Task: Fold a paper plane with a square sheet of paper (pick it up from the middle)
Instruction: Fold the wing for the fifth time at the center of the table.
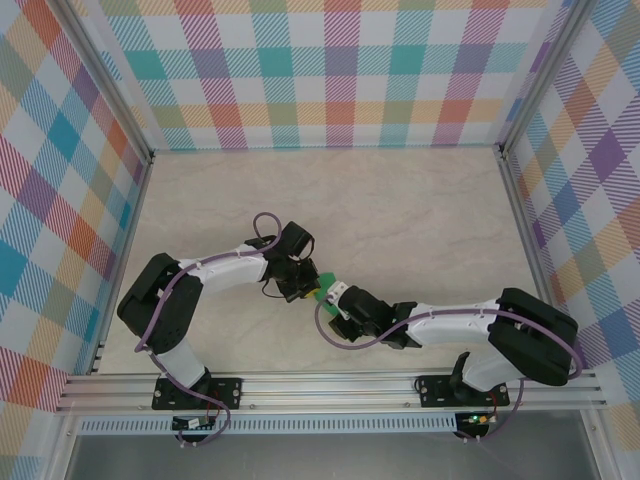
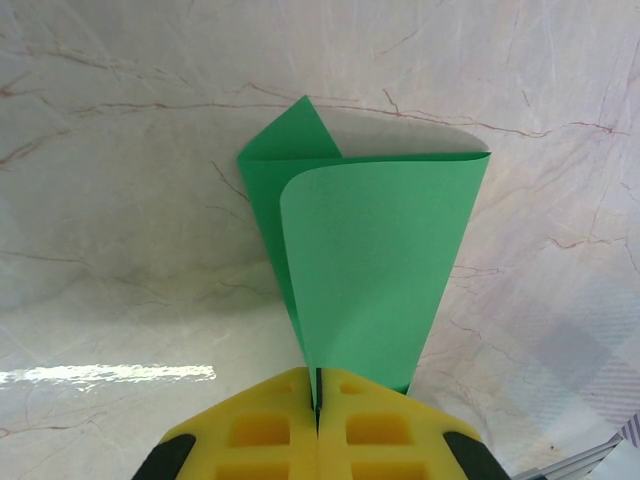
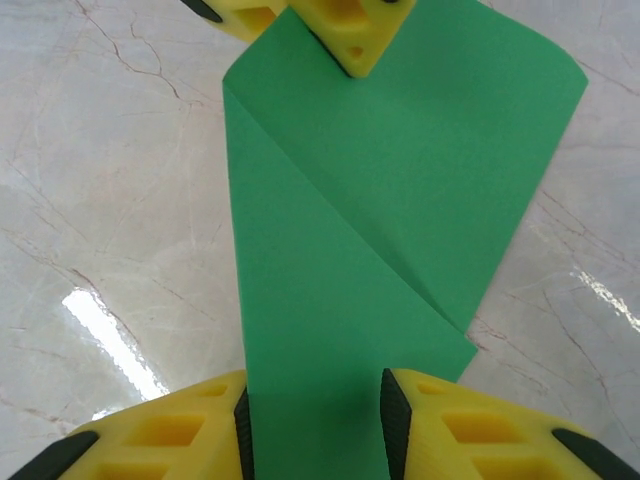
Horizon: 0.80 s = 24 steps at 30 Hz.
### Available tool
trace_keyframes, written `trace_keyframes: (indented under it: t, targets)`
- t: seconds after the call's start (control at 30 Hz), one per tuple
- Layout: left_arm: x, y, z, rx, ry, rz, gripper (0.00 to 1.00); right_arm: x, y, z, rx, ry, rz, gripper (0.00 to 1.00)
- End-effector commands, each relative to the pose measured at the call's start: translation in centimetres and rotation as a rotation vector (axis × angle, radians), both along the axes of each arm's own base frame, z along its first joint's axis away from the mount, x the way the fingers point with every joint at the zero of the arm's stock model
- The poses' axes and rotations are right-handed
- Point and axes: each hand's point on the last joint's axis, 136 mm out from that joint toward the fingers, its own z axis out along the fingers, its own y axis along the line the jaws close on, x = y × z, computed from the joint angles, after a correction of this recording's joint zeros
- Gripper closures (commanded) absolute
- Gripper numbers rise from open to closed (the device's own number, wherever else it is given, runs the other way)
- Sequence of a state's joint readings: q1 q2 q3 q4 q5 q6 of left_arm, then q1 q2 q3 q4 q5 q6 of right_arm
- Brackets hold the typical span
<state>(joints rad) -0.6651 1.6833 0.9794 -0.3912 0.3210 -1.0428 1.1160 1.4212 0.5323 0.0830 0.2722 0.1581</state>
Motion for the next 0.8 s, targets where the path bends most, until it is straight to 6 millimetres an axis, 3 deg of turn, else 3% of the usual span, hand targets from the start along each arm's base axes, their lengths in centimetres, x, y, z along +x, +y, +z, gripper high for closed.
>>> trace_keyframes:
  t: [0.0,0.5,0.57,0.77]
  targets:
    - [0.1,-0.2,0.4,0.004,0.002,-0.015,1.0,0.7,0.2,0.2,-0.056,-0.065,-0.001,0.62]
    - [0.1,0.2,0.4,0.028,-0.004,-0.017,1.0,0.4,-0.6,-0.4,-0.042,-0.045,-0.055,0.89]
    - [0.2,0.3,0.6,0.033,-0.014,-0.015,0.93,0.3,-0.4,-0.4,-0.029,-0.032,-0.066,0.92]
    - [0.5,1.9,2.4,0.078,-0.083,0.007,0.59,0.0,0.4,-0.4,0.09,0.057,-0.128,0.95]
